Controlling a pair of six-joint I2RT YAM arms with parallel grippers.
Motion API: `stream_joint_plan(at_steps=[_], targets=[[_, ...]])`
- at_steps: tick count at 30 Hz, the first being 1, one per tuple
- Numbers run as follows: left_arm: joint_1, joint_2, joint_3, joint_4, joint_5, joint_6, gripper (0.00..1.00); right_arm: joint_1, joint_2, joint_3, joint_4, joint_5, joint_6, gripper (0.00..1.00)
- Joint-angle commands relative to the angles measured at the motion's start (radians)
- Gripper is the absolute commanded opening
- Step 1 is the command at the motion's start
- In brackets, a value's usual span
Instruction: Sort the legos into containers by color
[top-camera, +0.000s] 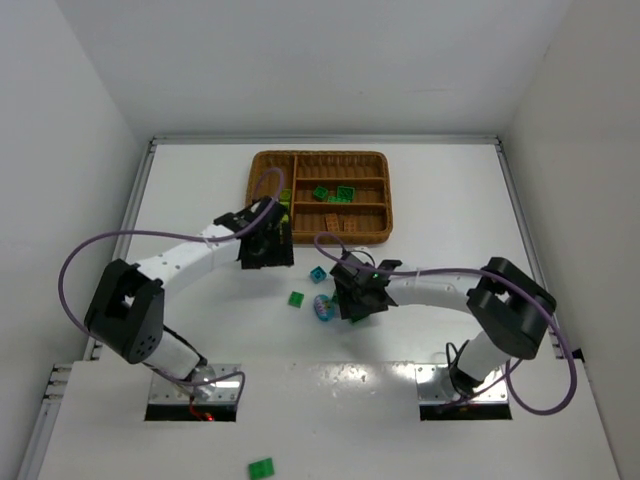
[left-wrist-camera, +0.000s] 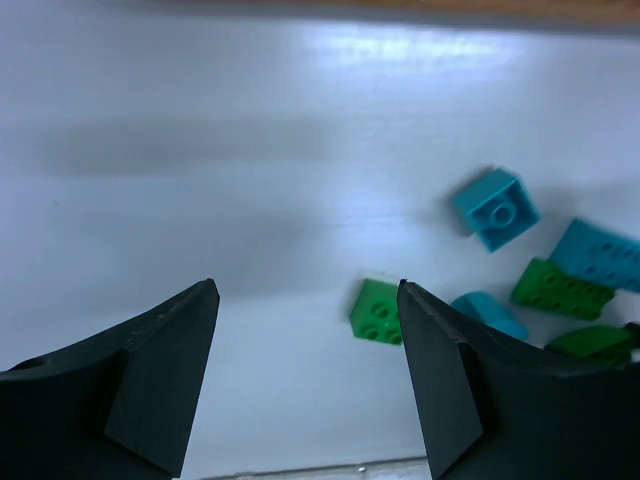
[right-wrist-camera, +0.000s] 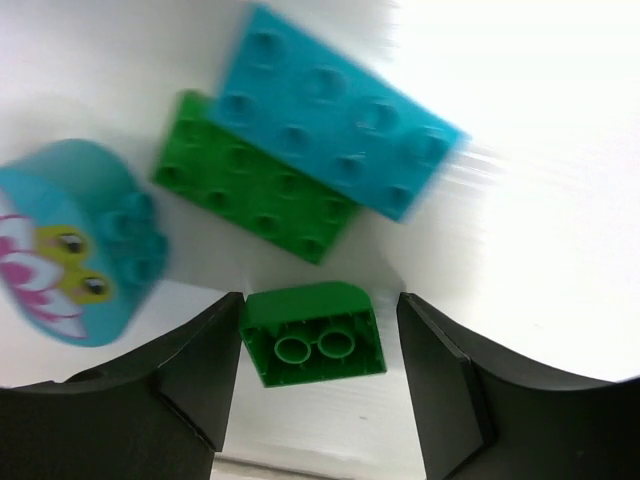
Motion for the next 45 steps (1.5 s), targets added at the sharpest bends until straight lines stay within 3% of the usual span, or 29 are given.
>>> stream_joint_plan(at_steps=[1,9,13,15,18,22,27,32,36,37,39,45], targets=[[-0.039,-0.034,-0.03,0.042,0.011,-0.028,0.78,-0.006,-0.047,-0.026,-0.024,0.078,0.041,0.63],[-0.085,0.07,-0.066,0.093,0.103,0.006,0.88,-0.006,-0.025,-0.035,-0.004,0.045,0.04,0.66],[-0.106,0.125,-0.066,0.093,0.127,0.027,0.88,-0.006,-0.037,-0.035,-0.015,0.034,0.04,0.6],[-0.12,0.135,-0.066,0.093,0.143,0.039,0.87,-0.006,-0.066,-0.035,-0.038,0.034,0.04,0.49],[-0.146,0.158,-0.066,0.093,0.143,0.039,0.85,-0.006,-0.108,-0.035,-0.093,0.06,0.049,0.41],[-0.165,0.158,-0.075,0.093,0.143,0.039,0.84,-0.006,-0.21,0.016,-0.19,0.15,0.049,0.41],[-0.175,0.156,-0.084,0.093,0.124,0.039,0.82,-0.095,-0.234,0.16,-0.279,0.209,-0.018,0.41],[-0.175,0.185,-0.106,0.104,0.089,0.039,0.7,-0.21,-0.182,0.342,-0.267,0.2,-0.109,0.41],[-0.175,0.207,-0.095,0.104,0.08,0.039,0.51,-0.292,-0.068,0.479,-0.205,0.166,-0.19,0.41],[-0.175,0.207,-0.084,0.104,0.092,0.039,0.41,-0.307,0.0,0.555,-0.192,0.166,-0.201,0.41],[-0.155,0.181,-0.075,0.095,0.104,0.039,0.31,-0.351,0.123,0.69,-0.181,0.143,-0.228,0.41],[-0.102,0.086,0.028,-0.002,0.131,0.07,0.18,-0.436,0.418,0.999,-0.182,0.103,-0.242,0.41]])
